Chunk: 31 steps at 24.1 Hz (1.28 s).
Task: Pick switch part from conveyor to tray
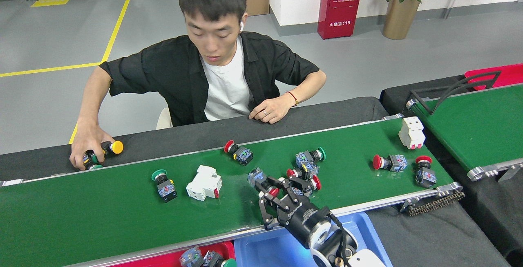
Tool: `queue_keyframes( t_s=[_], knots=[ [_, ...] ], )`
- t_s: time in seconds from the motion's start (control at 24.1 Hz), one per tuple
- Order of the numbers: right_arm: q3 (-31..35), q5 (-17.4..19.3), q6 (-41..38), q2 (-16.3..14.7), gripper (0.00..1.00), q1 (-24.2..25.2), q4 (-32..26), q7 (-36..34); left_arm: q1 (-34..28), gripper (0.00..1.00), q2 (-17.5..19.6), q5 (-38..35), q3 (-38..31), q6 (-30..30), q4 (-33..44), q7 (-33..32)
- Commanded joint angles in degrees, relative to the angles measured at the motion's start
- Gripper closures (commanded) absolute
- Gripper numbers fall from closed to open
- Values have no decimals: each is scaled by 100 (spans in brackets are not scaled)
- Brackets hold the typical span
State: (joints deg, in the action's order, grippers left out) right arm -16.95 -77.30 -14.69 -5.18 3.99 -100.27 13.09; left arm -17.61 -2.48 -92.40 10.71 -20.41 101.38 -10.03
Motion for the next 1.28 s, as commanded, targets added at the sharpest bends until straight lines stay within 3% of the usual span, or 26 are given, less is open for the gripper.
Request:
queue_keyframes(
  t_s=[0.0,0.17,0.41,0.54,0.62,0.66,0.7,0.99,1.16,1.24],
  knots=[
    [-168,-22,-272,8,98,-48,-107,-8,65,1,-104,-6,-368,195,58,142],
    [-458,-137,-254,25,98,-39,-107,-8,135,1,-165,-6,-1115,854,58,599],
    [-1081,-172,-298,69,98,-48,-107,-8,118,1,-139,-15,-1616,1996,58,1030],
    [-1565,-400,-254,184,94,-91,-107,-8,109,1,-139,-6,-1836,2085,58,1038],
    [-1768,-690,-263,254,55,-65,-107,-25,118,1,-130,3,-1836,2076,58,1038],
    [-1820,-690,-272,289,14,-48,-107,-69,179,1,-112,3,-1792,2058,58,1030],
    [-1847,-690,-307,298,0,-39,-107,-105,293,1,-95,3,-1739,2023,58,1003],
    [-1724,-673,-69,280,0,23,-107,-201,1348,1,-156,29,-1230,1276,-312,36],
    [-467,-594,344,245,0,366,-116,-887,1761,1,-139,29,-1151,1276,-900,1],
    [402,-348,361,289,0,594,-116,-939,1919,1,-112,20,-1151,1285,-1138,1]
  ],
)
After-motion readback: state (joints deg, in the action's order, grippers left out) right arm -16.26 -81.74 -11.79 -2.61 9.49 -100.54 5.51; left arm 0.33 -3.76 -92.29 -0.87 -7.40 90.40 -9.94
